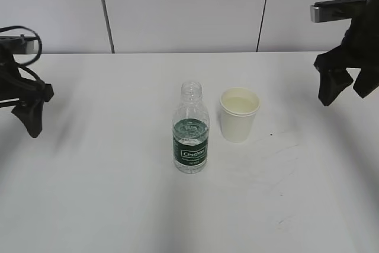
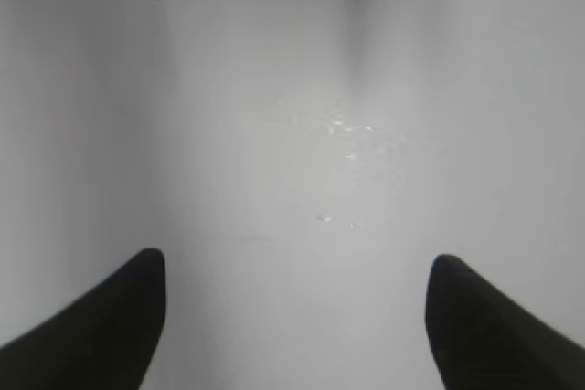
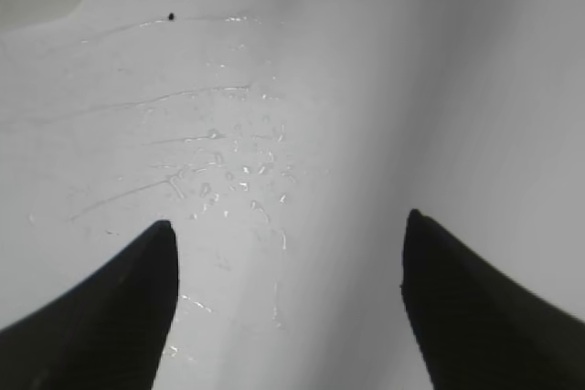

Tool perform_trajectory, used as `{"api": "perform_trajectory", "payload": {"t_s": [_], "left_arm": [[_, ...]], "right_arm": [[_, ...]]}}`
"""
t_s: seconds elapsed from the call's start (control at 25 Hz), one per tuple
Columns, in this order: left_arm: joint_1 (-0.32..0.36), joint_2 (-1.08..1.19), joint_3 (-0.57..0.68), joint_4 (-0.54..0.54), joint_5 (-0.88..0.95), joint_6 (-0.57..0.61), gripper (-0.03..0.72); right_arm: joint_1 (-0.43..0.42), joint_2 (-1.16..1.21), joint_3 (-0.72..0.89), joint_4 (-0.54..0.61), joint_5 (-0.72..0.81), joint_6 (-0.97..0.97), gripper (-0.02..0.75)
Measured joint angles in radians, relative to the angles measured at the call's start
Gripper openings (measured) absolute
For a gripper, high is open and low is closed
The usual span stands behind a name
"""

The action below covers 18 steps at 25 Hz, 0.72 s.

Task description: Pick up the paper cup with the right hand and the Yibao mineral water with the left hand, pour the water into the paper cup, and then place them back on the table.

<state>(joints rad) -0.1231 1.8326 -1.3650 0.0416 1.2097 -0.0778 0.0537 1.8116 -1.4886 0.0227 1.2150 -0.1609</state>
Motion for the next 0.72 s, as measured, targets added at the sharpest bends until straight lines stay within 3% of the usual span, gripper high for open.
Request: {"api": "perform_trajectory", "payload": {"t_s": [0.16, 0.32, 0.52, 0.72], "left_arm": [[0.057, -0.026, 0.0, 0.038, 0.002, 0.004, 0.532], [0.101, -0.062, -0.001, 0.058, 0.006, 0.017, 0.532], [0.107, -0.088, 0.004, 0.067, 0.007, 0.033, 0.532], [0.104, -0.195, 0.121, 0.053, 0.005, 0.043, 0.532]], "right_arm": [[-0.024, 0.0, 0.0, -0.034, 0.002, -0.001, 0.59], [-0.109, 0.0, 0.0, -0.017, 0.004, -0.002, 0.59], [-0.164, 0.0, -0.001, -0.023, 0.005, -0.002, 0.59], [-0.166, -0.071, 0.056, -0.012, 0.005, -0.002, 0.59]]}}
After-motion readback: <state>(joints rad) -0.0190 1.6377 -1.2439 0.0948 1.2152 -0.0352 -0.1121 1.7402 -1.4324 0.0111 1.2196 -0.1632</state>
